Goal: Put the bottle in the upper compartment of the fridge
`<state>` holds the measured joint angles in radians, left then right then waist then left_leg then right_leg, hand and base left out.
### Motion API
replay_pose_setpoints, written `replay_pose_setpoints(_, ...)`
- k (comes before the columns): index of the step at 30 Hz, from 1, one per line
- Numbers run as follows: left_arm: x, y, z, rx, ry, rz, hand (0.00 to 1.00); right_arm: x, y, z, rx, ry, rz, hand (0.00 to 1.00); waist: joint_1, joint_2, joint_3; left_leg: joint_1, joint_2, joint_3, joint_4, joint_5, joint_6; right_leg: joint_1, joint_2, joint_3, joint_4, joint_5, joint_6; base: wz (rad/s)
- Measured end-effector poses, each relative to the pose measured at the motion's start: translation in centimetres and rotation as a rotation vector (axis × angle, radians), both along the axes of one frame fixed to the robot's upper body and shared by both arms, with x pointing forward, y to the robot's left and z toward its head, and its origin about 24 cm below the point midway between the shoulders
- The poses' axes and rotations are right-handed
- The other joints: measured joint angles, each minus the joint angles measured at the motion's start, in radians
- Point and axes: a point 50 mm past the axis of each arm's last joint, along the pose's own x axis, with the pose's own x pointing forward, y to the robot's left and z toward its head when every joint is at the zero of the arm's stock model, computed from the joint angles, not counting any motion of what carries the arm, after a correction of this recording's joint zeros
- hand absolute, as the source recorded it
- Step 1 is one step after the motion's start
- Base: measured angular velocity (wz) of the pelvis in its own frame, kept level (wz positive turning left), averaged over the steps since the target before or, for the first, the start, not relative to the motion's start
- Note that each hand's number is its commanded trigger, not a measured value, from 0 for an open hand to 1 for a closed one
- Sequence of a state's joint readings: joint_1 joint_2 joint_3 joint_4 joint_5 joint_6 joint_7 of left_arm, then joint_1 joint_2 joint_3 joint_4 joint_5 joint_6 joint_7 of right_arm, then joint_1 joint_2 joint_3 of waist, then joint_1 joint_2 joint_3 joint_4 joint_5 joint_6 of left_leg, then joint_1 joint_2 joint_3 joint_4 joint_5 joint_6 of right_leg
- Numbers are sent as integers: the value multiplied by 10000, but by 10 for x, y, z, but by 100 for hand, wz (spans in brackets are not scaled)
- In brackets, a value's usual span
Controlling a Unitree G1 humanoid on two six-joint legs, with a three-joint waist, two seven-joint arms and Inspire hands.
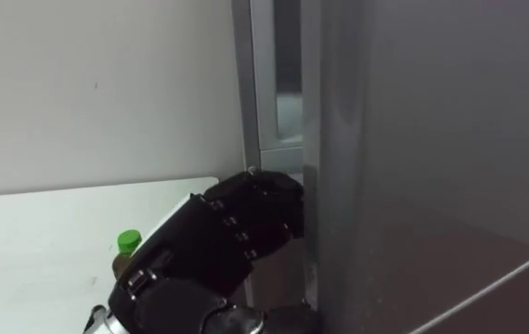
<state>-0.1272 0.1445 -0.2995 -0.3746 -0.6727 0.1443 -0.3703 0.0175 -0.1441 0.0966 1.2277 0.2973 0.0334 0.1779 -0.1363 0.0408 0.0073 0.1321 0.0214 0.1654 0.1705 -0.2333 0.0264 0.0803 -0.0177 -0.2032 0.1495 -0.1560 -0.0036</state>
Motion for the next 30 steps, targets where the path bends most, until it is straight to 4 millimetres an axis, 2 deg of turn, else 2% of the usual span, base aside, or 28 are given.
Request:
replay_pose_setpoints(8,-4,-8,-4,160,2,-628,0,1,0,0,106,-53,-80,0,-80,-13,5,-7,-4,42,-10,0,0,-42,11,89,20,0,0,-1)
replay_pose_setpoints(18,-8,-15,-7,242,-50,-1299,0,2,1,1,173,-194,-177,0,-395,-16,10,205,17,399,-30,-1,-2,18,41,414,23,2,0,-9)
replay_pose_setpoints(21,-7,-16,-11,343,143,-1316,0,2,1,1,239,-240,-345,0,-523,-16,11,197,30,519,-32,-2,-4,-21,57,484,37,3,0,-4)
replay_pose_setpoints(30,-7,-16,-12,347,147,-1336,0,3,1,1,335,-309,-498,0,-618,4,18,159,56,619,-116,-9,-2,-168,109,634,63,63,-10,-5)
